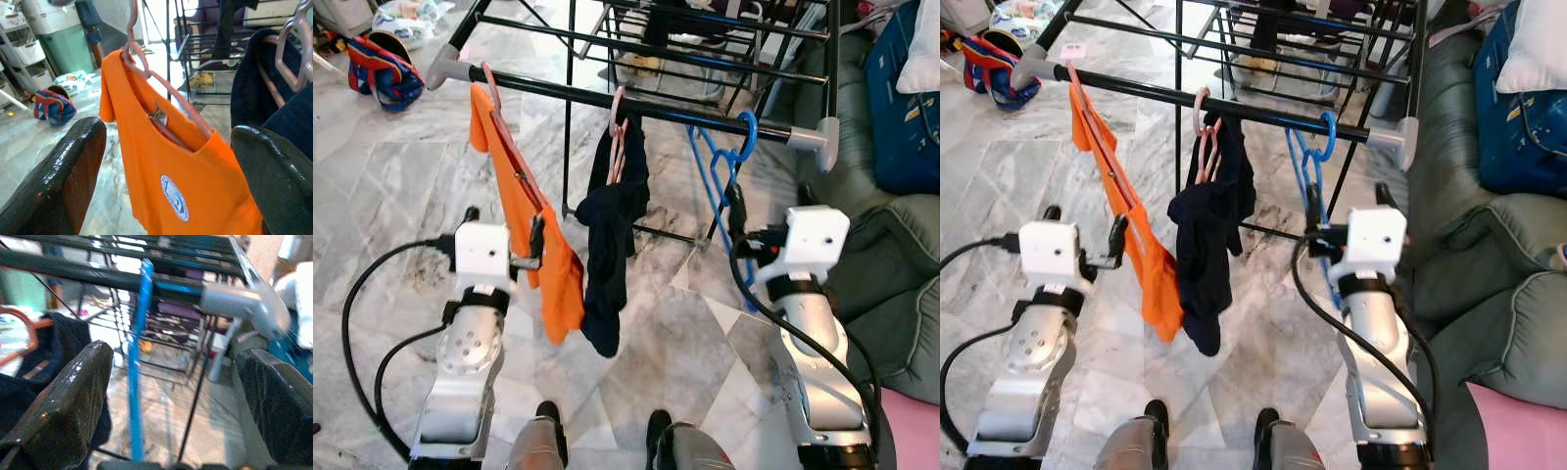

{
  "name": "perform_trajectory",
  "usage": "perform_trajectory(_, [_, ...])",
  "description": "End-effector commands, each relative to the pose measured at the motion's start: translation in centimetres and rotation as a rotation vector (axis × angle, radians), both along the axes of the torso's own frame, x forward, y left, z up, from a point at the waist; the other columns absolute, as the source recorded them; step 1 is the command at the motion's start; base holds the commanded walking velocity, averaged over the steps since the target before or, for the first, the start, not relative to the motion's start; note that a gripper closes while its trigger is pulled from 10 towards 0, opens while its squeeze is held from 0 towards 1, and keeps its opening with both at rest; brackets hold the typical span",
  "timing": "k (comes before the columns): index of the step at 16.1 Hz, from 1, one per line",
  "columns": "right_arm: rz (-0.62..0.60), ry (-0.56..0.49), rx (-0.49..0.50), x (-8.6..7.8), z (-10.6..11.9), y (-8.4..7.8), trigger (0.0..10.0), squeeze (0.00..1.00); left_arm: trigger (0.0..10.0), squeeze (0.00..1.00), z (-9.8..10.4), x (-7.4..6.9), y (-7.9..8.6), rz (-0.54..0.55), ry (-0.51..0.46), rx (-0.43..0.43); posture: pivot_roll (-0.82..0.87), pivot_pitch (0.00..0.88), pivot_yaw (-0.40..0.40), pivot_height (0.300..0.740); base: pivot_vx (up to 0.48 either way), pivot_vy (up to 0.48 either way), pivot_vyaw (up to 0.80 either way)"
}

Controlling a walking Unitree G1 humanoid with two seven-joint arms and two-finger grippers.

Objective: Hang hanger

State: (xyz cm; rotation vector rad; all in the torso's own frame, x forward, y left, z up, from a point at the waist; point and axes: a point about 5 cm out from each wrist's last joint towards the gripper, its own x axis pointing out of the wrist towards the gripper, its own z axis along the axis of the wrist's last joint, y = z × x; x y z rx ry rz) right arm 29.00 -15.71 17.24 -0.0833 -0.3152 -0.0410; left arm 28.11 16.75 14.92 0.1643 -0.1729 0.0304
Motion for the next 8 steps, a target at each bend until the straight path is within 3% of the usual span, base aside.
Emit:
perform_trajectory(1, [-0.023,0.055,0.021,0.2,-0.9,-0.6,10.0,0.0,10.0,0.0,-0.6,0.2,0.4,0.016,0.023,0.005,0.15,0.135,-0.032,0.74,0.0,0.0,0.0])
perform_trajectory(2, [-0.026,0.062,-0.044,0.6,-1.1,-0.6,10.0,0.0,10.0,0.0,-0.6,0.7,0.3,0.009,0.025,0.006,0.15,0.118,-0.027,0.74,0.0,0.0,0.0])
perform_trajectory(3, [0.012,0.065,-0.048,0.9,-1.4,-0.5,10.0,0.0,10.0,0.0,-0.6,1.3,0.0,-0.004,0.027,0.001,0.14,0.097,-0.018,0.74,0.0,0.0,0.0])
perform_trajectory(4, [0.025,0.084,0.01,1.0,-1.7,-0.5,10.0,0.0,10.0,0.0,-0.6,1.7,-0.2,-0.013,0.032,0.002,0.13,0.089,-0.015,0.74,0.0,0.0,0.0])
perform_trajectory(6, [-0.011,0.11,0.026,0.8,-2.0,-1.0,10.0,0.0,10.0,0.0,-0.9,2.0,-0.4,-0.023,0.052,-0.012,0.12,0.08,-0.013,0.74,0.0,0.0,0.0])
perform_trajectory(8, [-0.028,0.158,0.089,-0.5,-3.5,-1.3,10.0,0.0,10.0,0.0,-2.4,1.6,-1.2,-0.057,0.108,-0.028,0.08,0.078,-0.015,0.74,0.0,0.0,0.0])
